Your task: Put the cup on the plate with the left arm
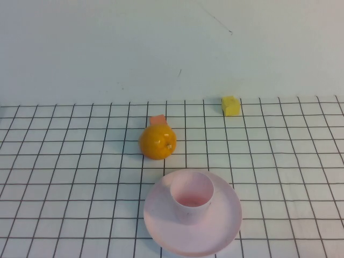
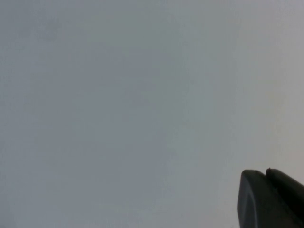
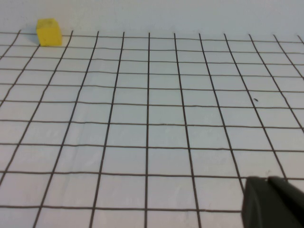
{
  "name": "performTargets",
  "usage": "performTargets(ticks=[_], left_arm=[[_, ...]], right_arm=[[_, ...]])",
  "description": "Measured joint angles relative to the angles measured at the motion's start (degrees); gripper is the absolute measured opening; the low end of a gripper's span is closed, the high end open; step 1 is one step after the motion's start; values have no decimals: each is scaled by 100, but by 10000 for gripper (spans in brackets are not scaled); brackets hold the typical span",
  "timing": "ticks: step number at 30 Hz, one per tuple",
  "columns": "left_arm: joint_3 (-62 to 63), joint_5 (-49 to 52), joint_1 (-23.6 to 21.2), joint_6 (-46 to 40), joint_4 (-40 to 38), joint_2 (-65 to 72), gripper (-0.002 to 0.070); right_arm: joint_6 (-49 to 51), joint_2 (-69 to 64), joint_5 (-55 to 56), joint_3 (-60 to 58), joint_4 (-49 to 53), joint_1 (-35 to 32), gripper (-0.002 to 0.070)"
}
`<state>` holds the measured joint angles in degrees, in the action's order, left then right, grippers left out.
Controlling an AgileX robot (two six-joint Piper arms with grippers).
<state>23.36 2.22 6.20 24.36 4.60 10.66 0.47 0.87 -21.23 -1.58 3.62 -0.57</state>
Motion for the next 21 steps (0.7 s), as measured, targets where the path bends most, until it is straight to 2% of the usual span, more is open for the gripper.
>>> performTargets(ticks=[4,7,13,21], left_arm=[[-1114,13,-522,28,41,-591,-1],[-1810,42,-709,6,197,-880,-1],[-2472,277,-798,-174,295,-1102,-1],[-2494,1527,-798,-382,374,-1123,-1]], right_arm=[[0,0,0,0,0,0,-2],[0,0,0,0,0,0,-2],[0,0,0,0,0,0,-2],[0,0,0,0,0,0,-2]])
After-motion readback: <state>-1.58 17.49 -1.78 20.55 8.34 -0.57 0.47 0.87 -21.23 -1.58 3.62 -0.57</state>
